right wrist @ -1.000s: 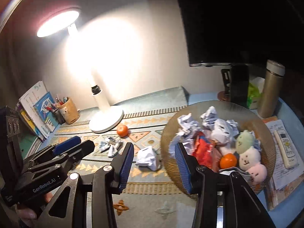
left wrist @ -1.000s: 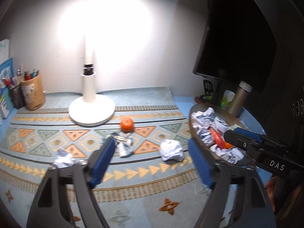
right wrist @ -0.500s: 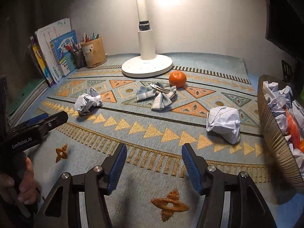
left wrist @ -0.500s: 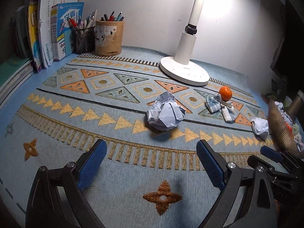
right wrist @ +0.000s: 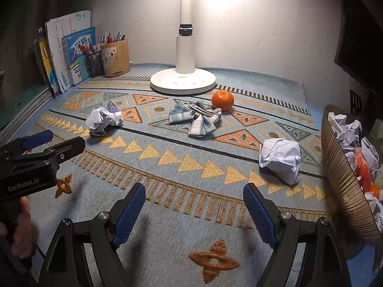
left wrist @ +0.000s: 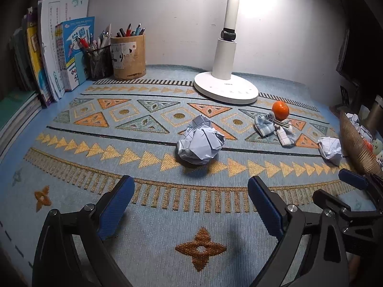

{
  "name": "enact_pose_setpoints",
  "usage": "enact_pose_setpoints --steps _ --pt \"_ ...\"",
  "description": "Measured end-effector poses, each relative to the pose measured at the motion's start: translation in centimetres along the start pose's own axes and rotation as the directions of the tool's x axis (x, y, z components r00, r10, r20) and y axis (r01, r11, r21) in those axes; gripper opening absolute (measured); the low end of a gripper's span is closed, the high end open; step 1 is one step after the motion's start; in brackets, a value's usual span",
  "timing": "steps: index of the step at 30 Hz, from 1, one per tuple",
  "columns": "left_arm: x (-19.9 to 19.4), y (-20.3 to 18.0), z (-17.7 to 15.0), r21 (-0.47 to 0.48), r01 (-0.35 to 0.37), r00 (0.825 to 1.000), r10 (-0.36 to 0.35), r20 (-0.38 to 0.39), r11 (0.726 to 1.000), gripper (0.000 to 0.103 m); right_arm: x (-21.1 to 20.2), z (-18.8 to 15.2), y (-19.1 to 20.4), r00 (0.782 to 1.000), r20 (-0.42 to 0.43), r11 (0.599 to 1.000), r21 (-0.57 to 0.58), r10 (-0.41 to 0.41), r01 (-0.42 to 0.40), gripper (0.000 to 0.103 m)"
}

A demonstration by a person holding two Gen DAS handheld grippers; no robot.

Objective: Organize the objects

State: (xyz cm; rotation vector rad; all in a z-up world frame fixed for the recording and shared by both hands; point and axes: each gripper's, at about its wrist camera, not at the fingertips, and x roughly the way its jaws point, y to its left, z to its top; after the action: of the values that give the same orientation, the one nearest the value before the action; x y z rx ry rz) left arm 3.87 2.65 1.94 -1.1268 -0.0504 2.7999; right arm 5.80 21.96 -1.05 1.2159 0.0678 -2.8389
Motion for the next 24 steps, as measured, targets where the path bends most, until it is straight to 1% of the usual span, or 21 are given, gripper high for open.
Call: enact_pose_setpoints --steps 2,4,5,9,12,15,18,24 --pt "0.4 -0.1 0.3 0.005 -0.014 0.999 0.014 -0.029 1.0 0.095 0.3 0.5 -0.5 1.0 -0.023 0.999 0.034 0.018 -0.017 0.082" --pt "0.9 -0.4 0.7 0.02 -0.062 0.996 0.063 -0.057 0.998 0.095 0.6 1.6 -0.7 0.998 -0.028 0.997 0.066 0.052 -0.05 0.082" --pt "1.1 -0.6 0.9 0.029 -0.08 0.995 0.081 -0.065 0.996 0.095 0.5 2.3 -0.8 0.998 -0.021 0.996 0.074 0.056 -0.054 0.082" --pt "1.5 -0.6 2.3 0.038 -0.075 0.996 0.077 -0.052 0.996 0.095 1.0 5.8 -0.7 0.999 0.004 0.997 0.065 0.033 -0.033 0.082" --pt "2.1 -0.6 3.7 0.062 -0.08 0.996 0.082 -0.033 0.995 0.095 2.3 7.9 -0.7 0.999 -0.005 0.997 0.063 0.035 -0.035 0.082" --pt "3.4 -0.5 4.9 0.081 -0.069 0.996 0.072 -0.046 0.994 0.095 4.2 9.0 -0.8 0.999 -0.025 0.997 0.07 0.038 -0.036 0.082" --pt "4.9 -0.3 5.5 0.092 -0.052 0.996 0.058 -0.063 0.994 0.095 6.1 9.4 -1.2 0.998 -0.052 0.996 0.084 0.029 -0.025 0.082" --pt "6.3 -0.6 5.1 0.089 0.059 0.995 -0.051 -0.086 0.994 0.095 9.5 9.1 -2.3 0.992 -0.117 0.99 0.139 0.053 -0.037 0.082"
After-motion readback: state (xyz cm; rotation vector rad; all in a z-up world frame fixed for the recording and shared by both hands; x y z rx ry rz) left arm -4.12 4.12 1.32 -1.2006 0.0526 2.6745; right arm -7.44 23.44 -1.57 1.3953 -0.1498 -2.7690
